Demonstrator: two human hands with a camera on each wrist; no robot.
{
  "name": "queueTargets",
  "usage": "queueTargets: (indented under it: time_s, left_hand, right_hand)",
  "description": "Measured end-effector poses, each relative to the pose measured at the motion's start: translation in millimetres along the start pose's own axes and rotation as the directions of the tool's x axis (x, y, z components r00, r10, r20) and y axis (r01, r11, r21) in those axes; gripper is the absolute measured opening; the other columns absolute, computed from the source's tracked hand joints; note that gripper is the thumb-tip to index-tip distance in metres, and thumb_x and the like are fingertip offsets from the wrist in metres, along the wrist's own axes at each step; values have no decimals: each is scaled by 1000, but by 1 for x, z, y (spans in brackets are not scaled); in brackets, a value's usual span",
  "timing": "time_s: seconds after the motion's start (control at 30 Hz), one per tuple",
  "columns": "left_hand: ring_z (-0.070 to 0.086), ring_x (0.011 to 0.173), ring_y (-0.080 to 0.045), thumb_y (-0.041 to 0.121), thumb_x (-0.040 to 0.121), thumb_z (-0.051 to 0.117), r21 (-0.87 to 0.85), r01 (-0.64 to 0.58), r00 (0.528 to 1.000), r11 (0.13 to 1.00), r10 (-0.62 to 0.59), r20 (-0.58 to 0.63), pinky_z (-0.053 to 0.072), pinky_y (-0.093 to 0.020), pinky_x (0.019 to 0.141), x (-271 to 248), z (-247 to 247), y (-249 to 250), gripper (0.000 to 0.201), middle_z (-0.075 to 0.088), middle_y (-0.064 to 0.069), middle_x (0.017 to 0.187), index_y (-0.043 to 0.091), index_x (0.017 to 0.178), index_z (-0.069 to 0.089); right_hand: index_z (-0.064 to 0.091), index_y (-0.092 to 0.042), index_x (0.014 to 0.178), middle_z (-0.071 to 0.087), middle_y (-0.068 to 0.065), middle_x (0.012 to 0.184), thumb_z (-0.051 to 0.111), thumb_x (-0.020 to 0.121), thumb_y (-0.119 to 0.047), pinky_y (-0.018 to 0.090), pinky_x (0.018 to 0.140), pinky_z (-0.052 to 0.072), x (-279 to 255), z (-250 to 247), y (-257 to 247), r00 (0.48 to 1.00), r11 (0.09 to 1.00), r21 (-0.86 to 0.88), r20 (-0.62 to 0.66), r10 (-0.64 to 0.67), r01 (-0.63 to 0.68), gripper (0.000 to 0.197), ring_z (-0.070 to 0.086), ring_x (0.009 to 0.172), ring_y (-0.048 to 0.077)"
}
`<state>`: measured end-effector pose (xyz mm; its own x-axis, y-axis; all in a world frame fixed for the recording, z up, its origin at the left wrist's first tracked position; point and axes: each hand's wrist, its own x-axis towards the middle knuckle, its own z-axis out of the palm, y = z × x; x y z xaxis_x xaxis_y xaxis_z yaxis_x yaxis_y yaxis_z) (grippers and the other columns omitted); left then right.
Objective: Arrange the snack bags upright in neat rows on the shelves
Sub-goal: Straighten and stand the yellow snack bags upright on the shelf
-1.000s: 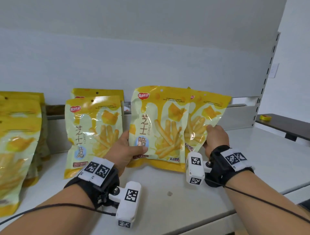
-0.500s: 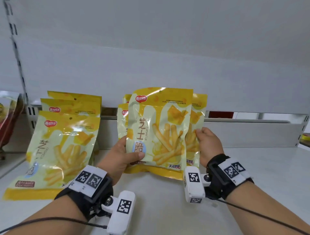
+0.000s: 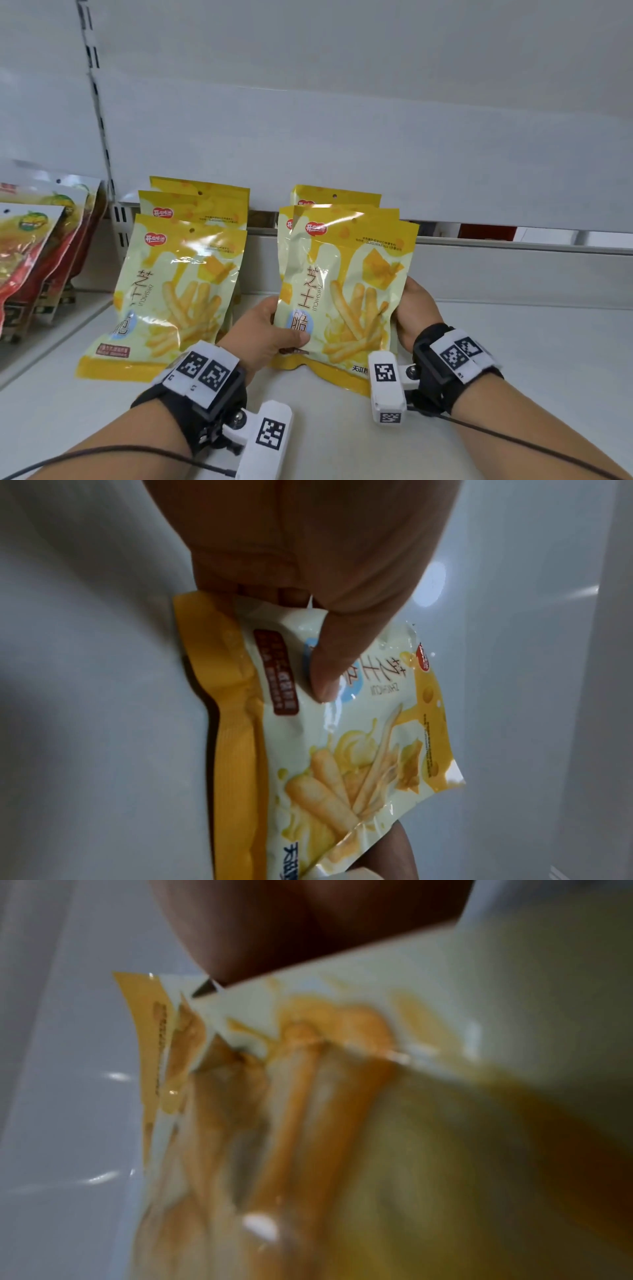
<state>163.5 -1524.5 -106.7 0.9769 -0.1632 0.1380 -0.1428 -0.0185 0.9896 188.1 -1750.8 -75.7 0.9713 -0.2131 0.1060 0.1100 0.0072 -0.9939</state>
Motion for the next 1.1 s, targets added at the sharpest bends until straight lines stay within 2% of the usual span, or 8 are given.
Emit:
queueTargets:
  time_s: [0.17,0.27,0.37,0.47,0.6,0.9,0.97,1.1]
  left_hand:
    - [71,87,-27,-5,74,74,16,7,999,1000,-6,-42,56,-36,78,-2,1,2,39,75,-8,94,16,104,61]
    - [71,81,-25,-3,73,75,2,-4,996,1000,4,-84,54,-33,71,-3,-1,3,38,74,-7,91,17,102,60]
    - [70,75,-20,-1,73,76,-10,-10,995,1000,8,-103,53,-27,65,-2,-2,2,38,73,-6,91,17,101,59]
    - [71,80,-24,0,73,76,-4,2,995,1000,-2,-104,55,-30,68,-2,-1,3,39,74,-8,93,17,103,59]
    - [69,94,-32,-2,74,75,19,24,996,1000,-23,-84,54,-45,87,-5,-3,5,41,73,-11,100,17,107,59]
    - [71,88,-20,9,73,80,167,43,997,985,-32,-68,57,-34,80,-10,5,13,43,73,-1,97,22,108,57]
    - [70,87,-16,9,73,80,215,43,998,976,-33,-48,58,-29,76,-11,9,16,45,72,1,98,25,107,55]
    - [67,96,-24,9,72,80,266,56,998,962,-44,-51,55,-45,88,-12,11,19,54,67,-3,108,24,112,47]
  right_hand:
    - [58,3,94,59,26,84,48,93,-25,35,75,45,2,-8,3,987,995,-100,-153,-39,23,30,55,75,24]
    - [49,-13,75,47,7,72,43,95,-38,30,59,38,-6,-15,-4,974,996,-61,-213,-71,59,33,41,60,16]
    - [53,-15,70,51,-4,59,53,92,-40,22,49,37,-18,-16,-10,993,994,-37,-58,-107,105,33,44,49,10]
    - [62,-13,69,62,-7,55,63,88,-20,16,46,44,-27,-11,-10,986,982,-120,94,-135,145,21,55,48,6]
    - [62,-9,69,59,1,58,56,92,-8,19,49,45,-28,-12,-9,987,985,-108,100,-124,135,24,51,48,10]
    - [53,-18,68,55,-6,64,51,95,-18,19,57,37,-26,-19,-1,990,937,-322,71,-118,135,28,47,56,4]
    - [52,-17,70,54,-2,69,49,96,-17,24,64,41,-26,-18,-3,994,952,-291,75,-79,98,27,49,65,13]
    - [55,-11,89,60,11,92,49,96,-21,41,85,47,-28,-12,-4,996,990,-140,90,17,-4,13,56,88,25]
